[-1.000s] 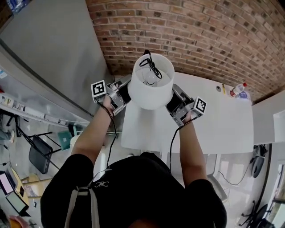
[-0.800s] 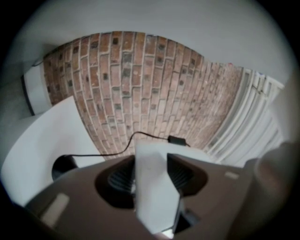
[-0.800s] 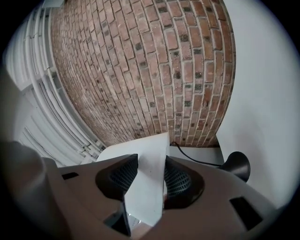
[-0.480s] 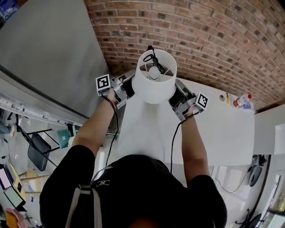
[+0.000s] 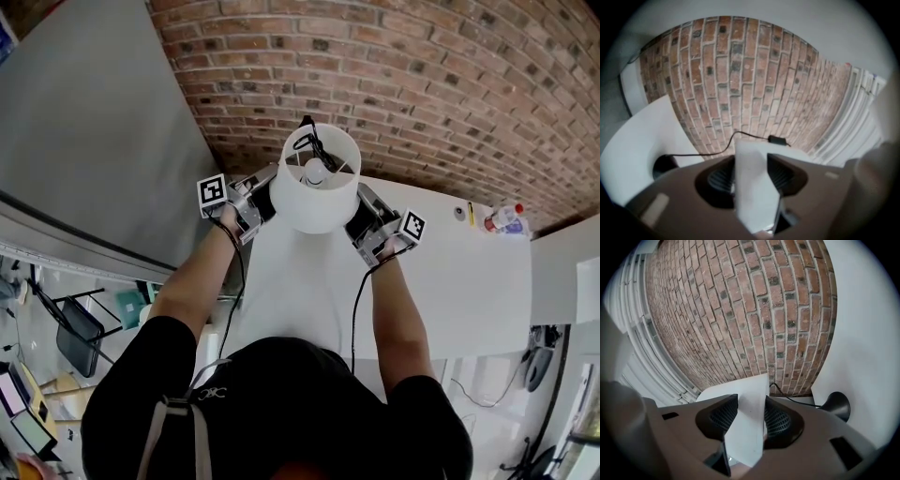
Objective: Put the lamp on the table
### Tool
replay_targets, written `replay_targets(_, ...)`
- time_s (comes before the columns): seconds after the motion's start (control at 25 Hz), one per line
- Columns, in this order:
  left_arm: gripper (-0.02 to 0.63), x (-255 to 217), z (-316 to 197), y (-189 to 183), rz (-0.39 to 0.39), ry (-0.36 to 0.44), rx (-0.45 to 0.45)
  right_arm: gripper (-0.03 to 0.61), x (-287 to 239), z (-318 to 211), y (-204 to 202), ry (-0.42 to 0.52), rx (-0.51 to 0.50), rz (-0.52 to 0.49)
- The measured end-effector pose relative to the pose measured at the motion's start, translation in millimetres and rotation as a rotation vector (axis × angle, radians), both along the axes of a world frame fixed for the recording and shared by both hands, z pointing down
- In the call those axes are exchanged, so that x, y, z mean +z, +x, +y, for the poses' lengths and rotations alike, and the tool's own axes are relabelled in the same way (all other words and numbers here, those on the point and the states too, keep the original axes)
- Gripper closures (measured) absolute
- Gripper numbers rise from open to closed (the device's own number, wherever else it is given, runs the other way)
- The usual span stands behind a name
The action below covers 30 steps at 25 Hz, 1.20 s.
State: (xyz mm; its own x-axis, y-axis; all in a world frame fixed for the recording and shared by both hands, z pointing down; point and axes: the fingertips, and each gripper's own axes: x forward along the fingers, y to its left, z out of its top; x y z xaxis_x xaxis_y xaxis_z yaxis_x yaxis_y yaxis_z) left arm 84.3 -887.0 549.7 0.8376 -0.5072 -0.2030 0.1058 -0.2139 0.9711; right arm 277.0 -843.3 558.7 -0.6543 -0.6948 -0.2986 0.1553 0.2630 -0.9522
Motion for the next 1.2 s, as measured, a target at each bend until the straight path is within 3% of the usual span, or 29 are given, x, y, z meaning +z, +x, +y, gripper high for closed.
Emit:
replay_targets(0.16,0.407,15,3,-1,-0.009,-0.032,0.004,0.420,15,4,0,-0.029,0.002,-0.009)
replay_targets(0.48,0.403,18,10,-6,0.026,-0.021,0.003,0.420,16,11,-6,-0.007,-0.016,-0.037)
replay_targets(0.68,0.394,25,-1,-14,0.000,-0.057,-0.085,0.416,20,7,-1,-0.033,0.037,-0.093)
replay_targets(0.84,0.388,27,-2,-22,-0.009,-0.068,-0.101,0.410,25,7,6,-0.049,0.075,-0.092)
replay_targets(1.08,0.389,35,1,-34,-0.162,-0.037,-0.158,0.411,37,6,24,-0.117,0.236,0.096)
replay_targets(1.2,0.488,38,4,-48,-0.317,-0.008,-0.229,0.520,46,12,38,-0.195,0.347,0.244)
